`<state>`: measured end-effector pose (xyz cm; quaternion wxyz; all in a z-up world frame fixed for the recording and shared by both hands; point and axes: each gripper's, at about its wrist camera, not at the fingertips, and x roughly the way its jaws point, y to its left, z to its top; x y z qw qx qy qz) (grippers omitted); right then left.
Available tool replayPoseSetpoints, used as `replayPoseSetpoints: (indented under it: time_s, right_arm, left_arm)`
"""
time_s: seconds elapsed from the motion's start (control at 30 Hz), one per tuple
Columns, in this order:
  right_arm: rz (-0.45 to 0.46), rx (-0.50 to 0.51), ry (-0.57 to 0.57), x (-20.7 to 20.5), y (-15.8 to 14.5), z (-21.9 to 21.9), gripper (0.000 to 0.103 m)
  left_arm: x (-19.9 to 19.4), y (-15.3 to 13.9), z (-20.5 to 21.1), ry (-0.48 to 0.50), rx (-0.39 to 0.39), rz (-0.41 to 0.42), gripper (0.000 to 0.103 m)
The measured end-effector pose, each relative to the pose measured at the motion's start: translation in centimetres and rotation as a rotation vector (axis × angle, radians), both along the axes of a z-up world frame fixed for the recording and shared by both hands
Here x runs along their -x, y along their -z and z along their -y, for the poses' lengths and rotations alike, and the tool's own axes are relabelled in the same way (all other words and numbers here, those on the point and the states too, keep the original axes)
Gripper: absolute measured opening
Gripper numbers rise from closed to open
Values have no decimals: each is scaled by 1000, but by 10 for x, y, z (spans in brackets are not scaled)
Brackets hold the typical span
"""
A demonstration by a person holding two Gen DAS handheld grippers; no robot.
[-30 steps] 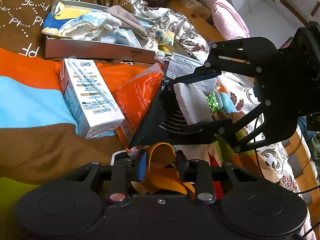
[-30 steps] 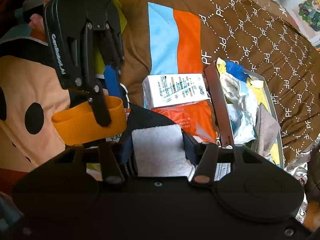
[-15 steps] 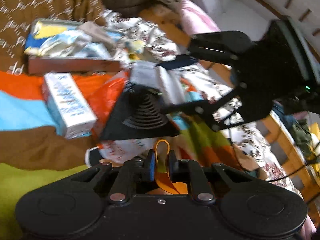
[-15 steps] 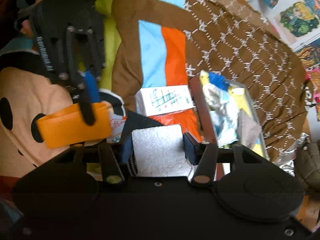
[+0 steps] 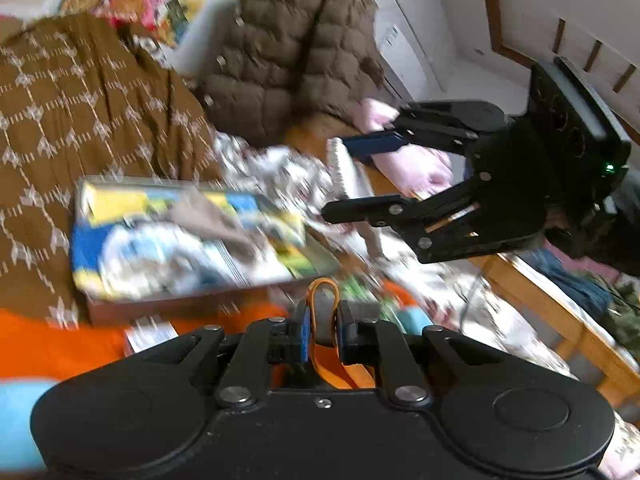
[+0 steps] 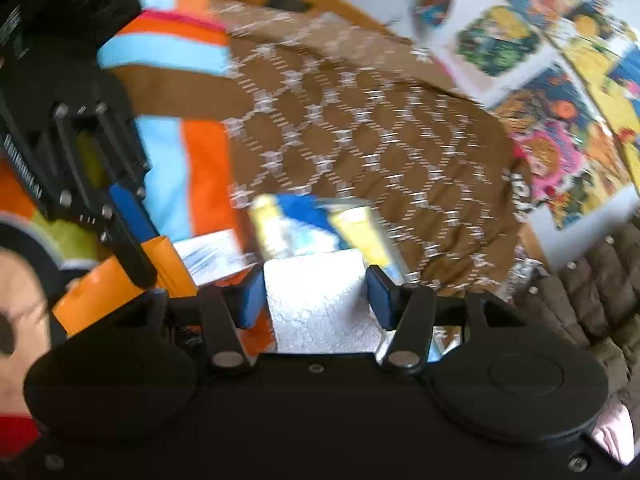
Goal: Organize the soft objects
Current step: 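Lift and carry the orange strap and white terry cloth with both tools over the tray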
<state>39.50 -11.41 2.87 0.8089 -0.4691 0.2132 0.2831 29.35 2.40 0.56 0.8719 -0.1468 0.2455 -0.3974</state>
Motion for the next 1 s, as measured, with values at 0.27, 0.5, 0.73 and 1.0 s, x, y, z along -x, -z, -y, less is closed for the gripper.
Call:
replayPoseSetpoints:
  time_s: [0.27, 0.5, 0.73, 1.0]
  right_arm:
    - [17, -220, 204, -67, -7, 28, 45]
    - [-16, -416, 443, -127, -4, 75, 45]
    - [-84, -574, 695, -167, 17, 139, 45]
    - [-130, -648, 788, -151, 58, 187, 44]
  left_arm:
    - [-79, -19, 18, -124, -27, 65, 13]
    - [-134, -18, 48, -222, -34, 78, 13]
    - [-167, -4, 88, -247, -118, 68, 13]
    - [-174, 11, 119, -226, -261, 97, 13]
